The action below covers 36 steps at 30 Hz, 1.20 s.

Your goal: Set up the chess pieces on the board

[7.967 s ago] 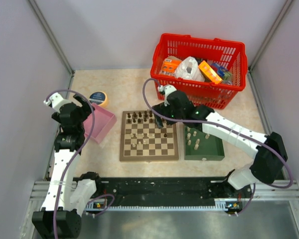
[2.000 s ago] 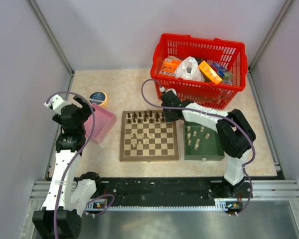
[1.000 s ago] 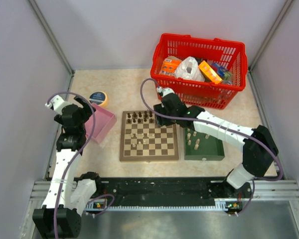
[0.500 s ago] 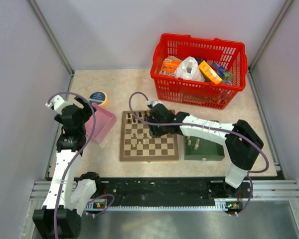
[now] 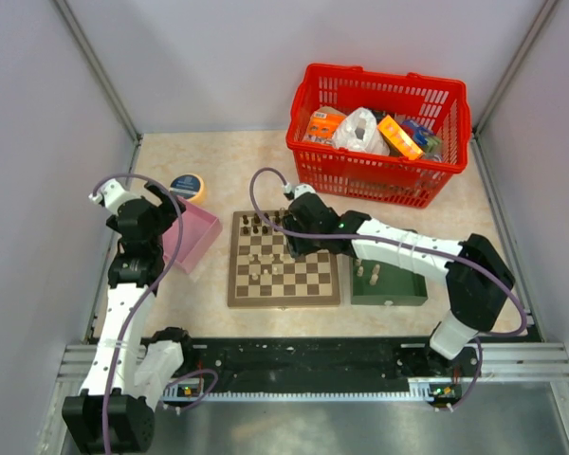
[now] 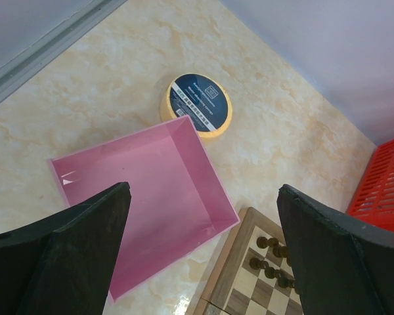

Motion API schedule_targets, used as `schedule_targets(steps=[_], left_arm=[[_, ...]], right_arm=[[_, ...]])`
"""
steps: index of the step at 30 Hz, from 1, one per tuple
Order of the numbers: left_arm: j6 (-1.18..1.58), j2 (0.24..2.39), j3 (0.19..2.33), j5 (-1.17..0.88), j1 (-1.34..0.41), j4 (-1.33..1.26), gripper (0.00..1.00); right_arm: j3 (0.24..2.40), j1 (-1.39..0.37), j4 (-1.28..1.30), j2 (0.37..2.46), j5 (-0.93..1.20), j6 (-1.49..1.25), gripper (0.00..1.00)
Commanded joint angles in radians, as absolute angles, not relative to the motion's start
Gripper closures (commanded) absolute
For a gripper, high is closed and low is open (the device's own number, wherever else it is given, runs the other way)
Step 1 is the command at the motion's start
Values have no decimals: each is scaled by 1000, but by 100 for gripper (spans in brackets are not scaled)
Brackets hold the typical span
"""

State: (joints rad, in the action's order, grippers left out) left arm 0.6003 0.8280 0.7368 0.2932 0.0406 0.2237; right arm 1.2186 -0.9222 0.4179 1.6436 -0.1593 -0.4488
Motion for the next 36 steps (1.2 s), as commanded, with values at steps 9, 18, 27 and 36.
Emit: schedule_targets(steps=[9, 18, 27, 36], left_arm=[[617, 805, 721, 317, 46, 184, 1], [641, 765, 716, 477, 46, 256, 1], [629, 773, 736, 511, 48, 290, 1], [620, 770, 733, 511, 48, 284, 1]], right_arm=[[1314, -1015, 370, 1675, -57, -419, 57], [1506, -1106, 414, 1883, -81, -405, 59], [1620, -1126, 486, 2009, -124, -370, 62], [1638, -1127, 505, 2040, -104, -365, 65]])
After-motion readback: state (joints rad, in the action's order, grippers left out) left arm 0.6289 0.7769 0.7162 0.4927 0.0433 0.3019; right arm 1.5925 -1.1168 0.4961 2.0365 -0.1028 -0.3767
